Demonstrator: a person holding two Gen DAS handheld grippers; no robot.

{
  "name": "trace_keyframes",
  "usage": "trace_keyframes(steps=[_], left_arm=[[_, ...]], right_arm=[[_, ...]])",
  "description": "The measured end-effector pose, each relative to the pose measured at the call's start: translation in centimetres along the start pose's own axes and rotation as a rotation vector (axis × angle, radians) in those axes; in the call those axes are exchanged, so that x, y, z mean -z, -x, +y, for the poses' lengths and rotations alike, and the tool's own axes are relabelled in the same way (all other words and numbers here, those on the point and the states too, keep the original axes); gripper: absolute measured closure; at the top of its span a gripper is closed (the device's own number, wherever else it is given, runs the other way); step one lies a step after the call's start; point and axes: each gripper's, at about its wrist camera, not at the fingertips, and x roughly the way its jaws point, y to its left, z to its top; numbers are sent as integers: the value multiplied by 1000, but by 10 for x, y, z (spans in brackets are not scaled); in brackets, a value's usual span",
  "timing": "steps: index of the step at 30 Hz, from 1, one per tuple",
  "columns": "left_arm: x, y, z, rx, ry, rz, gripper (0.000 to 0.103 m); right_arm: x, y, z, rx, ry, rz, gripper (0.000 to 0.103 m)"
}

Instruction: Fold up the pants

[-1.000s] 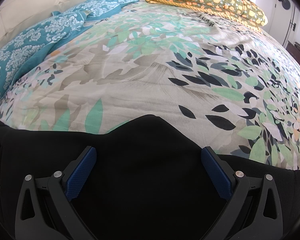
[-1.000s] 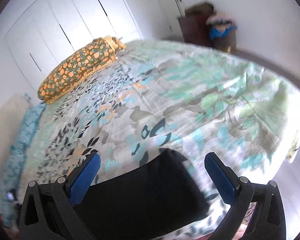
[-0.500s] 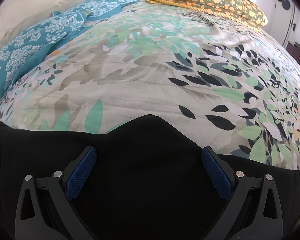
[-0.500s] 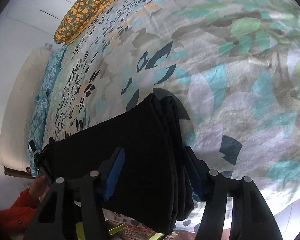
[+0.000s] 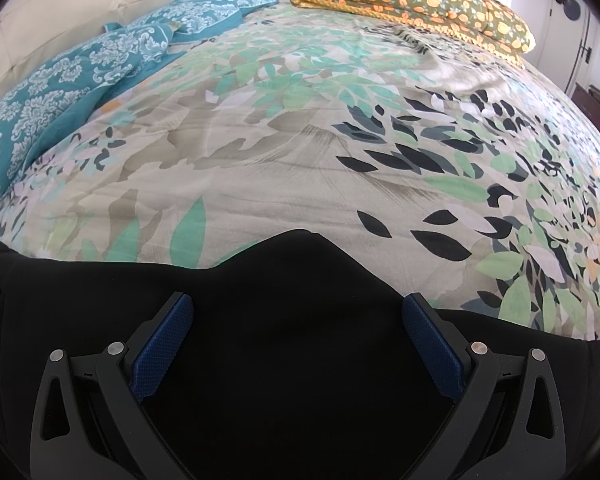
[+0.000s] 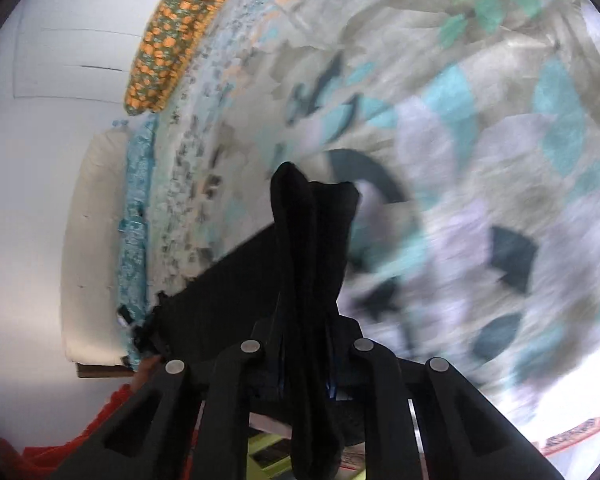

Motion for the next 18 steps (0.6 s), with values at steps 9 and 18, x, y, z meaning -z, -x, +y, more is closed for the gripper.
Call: trace_keyframes(steps=[9,18], left_arm=[[-10,27,15,99,104,88,3],[18,149,92,208,174,-100,2]], right_arm=[[74,-60,146,-483,48,-28,88],[162,-272,286,-540,135,175,88]])
